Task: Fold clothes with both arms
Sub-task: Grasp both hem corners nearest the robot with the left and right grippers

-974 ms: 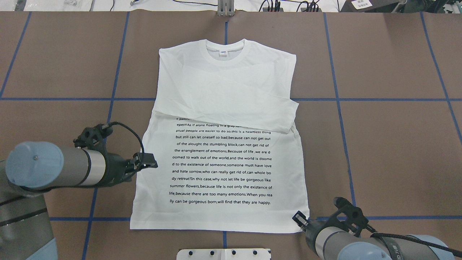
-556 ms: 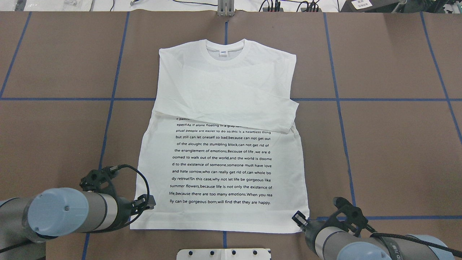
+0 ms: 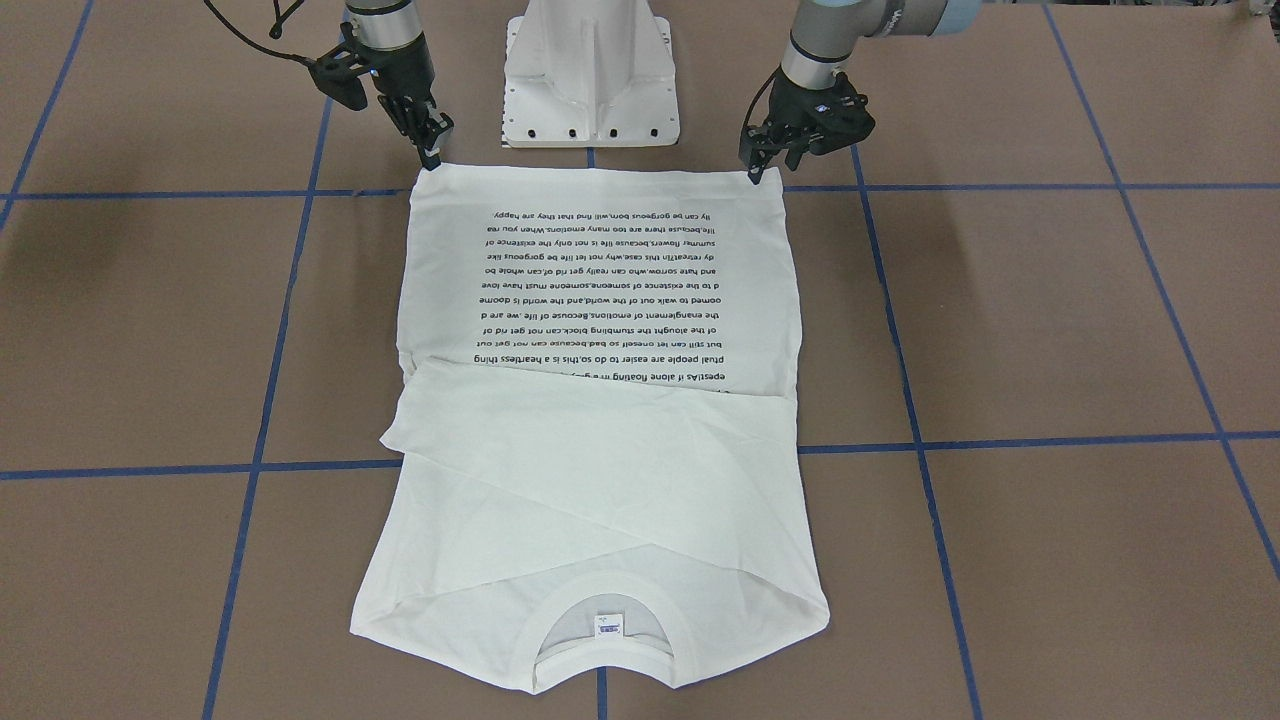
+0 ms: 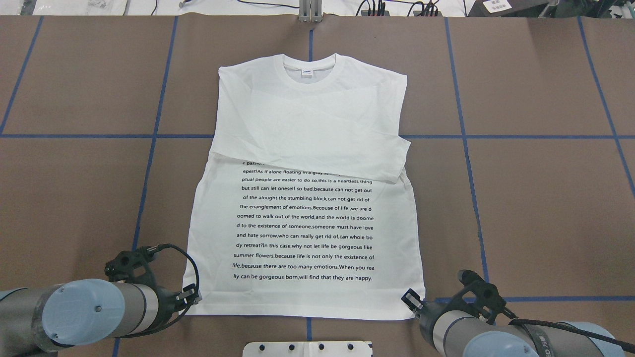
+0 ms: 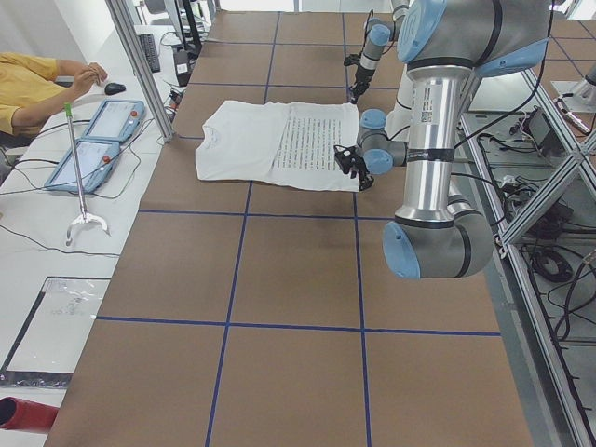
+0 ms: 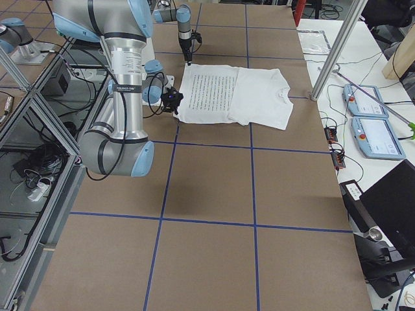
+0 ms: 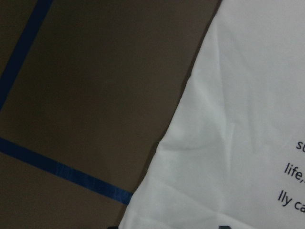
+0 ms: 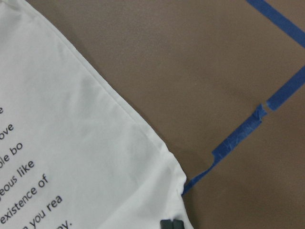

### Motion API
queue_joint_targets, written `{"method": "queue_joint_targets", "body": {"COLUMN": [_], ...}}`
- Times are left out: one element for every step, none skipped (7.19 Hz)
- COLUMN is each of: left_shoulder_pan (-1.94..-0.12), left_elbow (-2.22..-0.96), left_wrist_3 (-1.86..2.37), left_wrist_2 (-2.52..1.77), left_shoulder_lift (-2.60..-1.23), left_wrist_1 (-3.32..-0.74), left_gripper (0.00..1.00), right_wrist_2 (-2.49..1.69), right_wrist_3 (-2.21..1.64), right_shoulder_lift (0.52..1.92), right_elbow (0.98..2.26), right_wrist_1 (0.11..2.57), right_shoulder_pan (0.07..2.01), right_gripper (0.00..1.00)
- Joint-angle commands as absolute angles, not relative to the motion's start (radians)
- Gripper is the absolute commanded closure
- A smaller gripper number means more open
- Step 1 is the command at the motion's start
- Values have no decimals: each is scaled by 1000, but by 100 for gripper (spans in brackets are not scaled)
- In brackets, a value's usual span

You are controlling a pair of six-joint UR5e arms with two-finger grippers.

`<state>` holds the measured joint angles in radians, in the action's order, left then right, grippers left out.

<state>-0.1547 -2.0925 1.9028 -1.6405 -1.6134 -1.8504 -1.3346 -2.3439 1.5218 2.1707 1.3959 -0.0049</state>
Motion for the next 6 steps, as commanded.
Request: {"method": "queue_joint_targets", "body": {"left_shoulder_pan": [-147, -141, -138, -137, -138, -138], "left_elbow": [-2092, -2091, -2091, -2094, -2105, -2109], "left_wrist_3": [1904, 1904, 1905, 1905, 1907, 1907], "left_wrist_2": [-1640, -1640, -1641, -1643, -1646, -1649], "left_shoulder_lift": [-1598, -1598, -1598, -1600, -1601, -1605], "left_wrist_1": [-1850, -1850, -1850, -1850, -1850, -1850], "left_gripper": [63, 84, 100, 100, 100, 100], "right_wrist_2": [-1335, -1335, -1335, -1335, -1335, -1335], "right_wrist_3": [-2344, -2344, -2345, -2345, -2345, -2345], "right_shoulder_lift": [1522, 1523, 1523, 1522, 1523, 1523], "right_elbow": [2175, 2175, 2175, 2175, 2175, 2177], "right_wrist_1": [1396, 1396, 1396, 1396, 1396, 1396], "right_shoulder_pan": [0, 0, 3, 6, 8, 11], "right_gripper": [100, 100, 100, 100, 100, 100]}}
